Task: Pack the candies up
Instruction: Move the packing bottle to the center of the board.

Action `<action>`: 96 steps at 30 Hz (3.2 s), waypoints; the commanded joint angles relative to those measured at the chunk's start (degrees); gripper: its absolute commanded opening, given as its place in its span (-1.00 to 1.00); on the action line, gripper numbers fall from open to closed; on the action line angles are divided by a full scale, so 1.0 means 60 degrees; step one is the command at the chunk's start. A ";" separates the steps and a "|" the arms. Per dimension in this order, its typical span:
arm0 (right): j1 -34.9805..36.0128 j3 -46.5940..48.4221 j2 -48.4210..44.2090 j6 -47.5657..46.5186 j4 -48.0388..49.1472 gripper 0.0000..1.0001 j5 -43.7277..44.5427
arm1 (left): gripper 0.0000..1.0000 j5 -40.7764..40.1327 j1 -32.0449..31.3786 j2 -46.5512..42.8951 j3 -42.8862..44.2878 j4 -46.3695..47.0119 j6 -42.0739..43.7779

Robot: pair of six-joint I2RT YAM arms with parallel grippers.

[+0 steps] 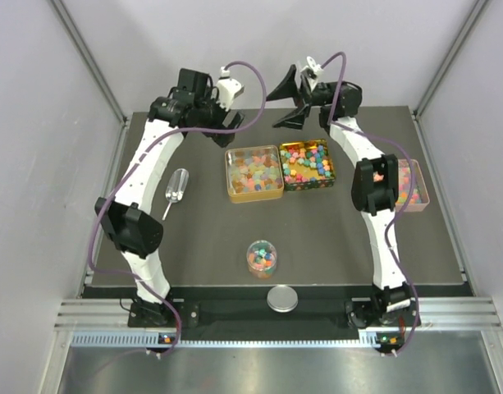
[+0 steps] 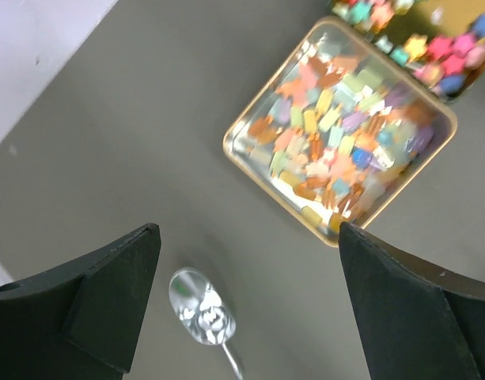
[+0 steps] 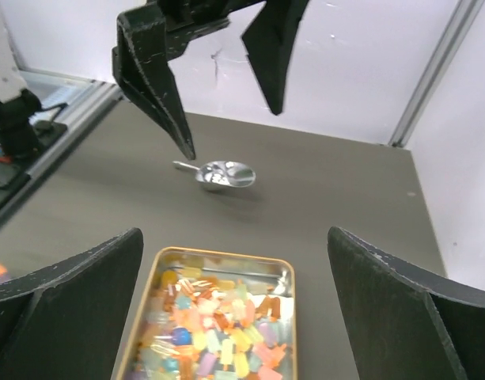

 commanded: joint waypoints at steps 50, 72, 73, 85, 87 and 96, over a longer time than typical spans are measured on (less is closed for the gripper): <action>0.4277 -1.2730 -0.9161 -2.9162 -2.3090 1.00 0.5679 | 0.95 -0.0442 -0.0037 -0.4064 -0.5642 0.1935 -0.0085; 0.6298 -1.1643 -0.7337 -3.5467 -2.5888 0.99 0.6765 | 0.95 -0.0530 -0.0037 -0.5075 -0.6155 0.1788 0.0165; 0.6371 -1.1628 -0.7206 -3.5467 -2.5698 0.99 0.6676 | 0.95 -0.0486 -0.0037 -0.5075 -0.6184 0.1803 0.0150; 0.7178 -1.0794 -0.6093 -3.5263 -2.4072 0.99 0.6045 | 0.95 -0.0383 0.0036 -0.5631 -0.6814 0.1877 0.0076; 0.7193 -1.0515 -0.5873 -3.5116 -2.4011 0.99 0.6016 | 0.95 -0.0412 0.0080 -0.5705 -0.6887 0.1832 0.0076; 0.7324 -0.9929 -0.5052 -3.5438 -2.4318 1.00 0.6293 | 0.95 -0.0310 0.0314 -0.5998 -0.7224 0.1847 -0.0012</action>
